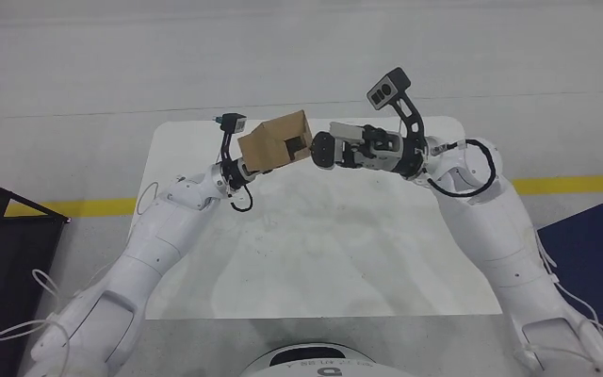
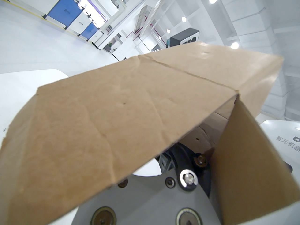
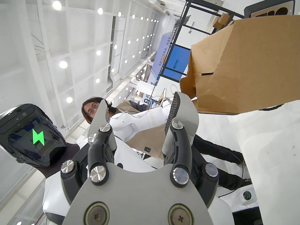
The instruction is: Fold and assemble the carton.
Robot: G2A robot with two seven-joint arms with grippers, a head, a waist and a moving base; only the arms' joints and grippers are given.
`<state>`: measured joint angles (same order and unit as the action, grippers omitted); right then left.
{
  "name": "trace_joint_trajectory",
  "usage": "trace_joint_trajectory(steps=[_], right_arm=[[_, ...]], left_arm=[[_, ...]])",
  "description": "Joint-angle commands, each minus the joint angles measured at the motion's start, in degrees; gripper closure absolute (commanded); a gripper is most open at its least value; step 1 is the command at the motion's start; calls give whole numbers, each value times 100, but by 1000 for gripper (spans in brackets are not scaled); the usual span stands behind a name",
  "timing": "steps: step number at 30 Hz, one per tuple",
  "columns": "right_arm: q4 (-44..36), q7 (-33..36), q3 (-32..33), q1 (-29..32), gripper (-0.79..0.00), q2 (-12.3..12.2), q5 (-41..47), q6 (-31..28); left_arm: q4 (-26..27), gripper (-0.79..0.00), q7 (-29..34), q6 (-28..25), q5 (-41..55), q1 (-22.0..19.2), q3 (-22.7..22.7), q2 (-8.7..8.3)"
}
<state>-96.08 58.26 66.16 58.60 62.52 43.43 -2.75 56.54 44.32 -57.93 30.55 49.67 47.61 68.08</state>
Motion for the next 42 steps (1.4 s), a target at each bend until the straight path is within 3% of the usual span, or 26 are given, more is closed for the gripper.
trace_joint_trajectory(steps=[1,12,23,25,26,30,34,37,42], right_arm=[[52,4,-44,-62,-579,16,-12,-21],[211,-202,-107,-199,-582,94,36,-284],[141,-851,449,-31,-582,70,-197,-710],[30,-1187,524,27,-643,62,-532,-754],[3,-1238,515,51,-785,65,-532,-701],[3,-1238,515,51,-785,65,-532,-701],[3,-1238,515,51,-785,65,-532,-701],[-47,-1241,471,156,-785,83,-98,-377],[-241,-1462,637,160,-785,51,282,929]], left_arm=[[12,0,26,13,1,5,33,-3],[-19,0,86,179,3,-10,183,3],[-54,0,-94,310,-306,64,314,17],[-95,0,-157,299,-508,23,374,8],[-113,0,-213,285,-629,6,404,5],[-117,0,-566,237,-1176,-74,566,-10],[-70,0,-962,246,-2337,-198,815,-73],[91,0,-1381,395,-3469,-236,1076,-147],[652,0,-2044,611,-4827,-68,1452,-251]])
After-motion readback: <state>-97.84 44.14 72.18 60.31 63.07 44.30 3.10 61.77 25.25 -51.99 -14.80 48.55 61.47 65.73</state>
